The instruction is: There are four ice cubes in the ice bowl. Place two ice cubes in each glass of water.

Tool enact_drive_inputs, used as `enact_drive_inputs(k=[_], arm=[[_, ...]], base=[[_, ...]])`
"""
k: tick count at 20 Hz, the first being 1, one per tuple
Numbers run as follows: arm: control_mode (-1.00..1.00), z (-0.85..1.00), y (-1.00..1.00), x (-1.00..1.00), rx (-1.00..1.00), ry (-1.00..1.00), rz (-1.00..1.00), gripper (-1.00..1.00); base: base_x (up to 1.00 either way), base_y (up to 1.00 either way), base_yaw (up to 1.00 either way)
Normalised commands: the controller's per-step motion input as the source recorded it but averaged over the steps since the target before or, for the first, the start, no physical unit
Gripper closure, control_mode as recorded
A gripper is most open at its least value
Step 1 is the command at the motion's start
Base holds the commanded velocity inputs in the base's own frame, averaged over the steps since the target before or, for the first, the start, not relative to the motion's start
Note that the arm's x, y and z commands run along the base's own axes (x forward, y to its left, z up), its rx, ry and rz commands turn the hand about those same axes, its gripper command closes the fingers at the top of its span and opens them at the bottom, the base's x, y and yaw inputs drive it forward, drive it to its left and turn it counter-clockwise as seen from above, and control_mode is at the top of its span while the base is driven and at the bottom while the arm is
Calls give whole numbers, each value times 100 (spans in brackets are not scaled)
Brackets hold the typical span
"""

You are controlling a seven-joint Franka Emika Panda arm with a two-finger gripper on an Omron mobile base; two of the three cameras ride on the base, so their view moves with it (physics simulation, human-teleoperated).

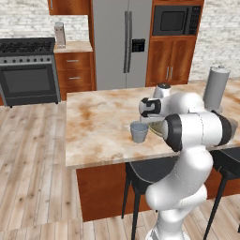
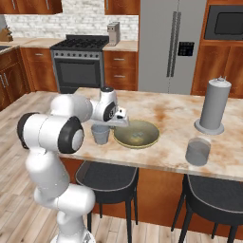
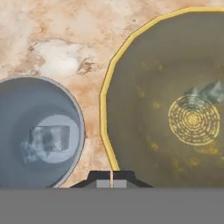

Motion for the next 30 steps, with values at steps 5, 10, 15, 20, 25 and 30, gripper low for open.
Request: enact_drive_inputs(k=[5,10,15,20,25,30], arm=[[-100,34,-61,-81,0,0,-49,100],[-100,33,-67,-96,3,-2,-41,100],[-100,2,-70,-67,3,-1,-33,100],[-100,1,-41,-1,18,-3,-8,-100],[-100,0,-22,2,16,-11,-1,-100],[-100,0,-9,12,16,-10,-1,-100]], base=[[0,0,0],[0,0,0],[0,0,0],[0,0,0],[0,0,0],[0,0,0]])
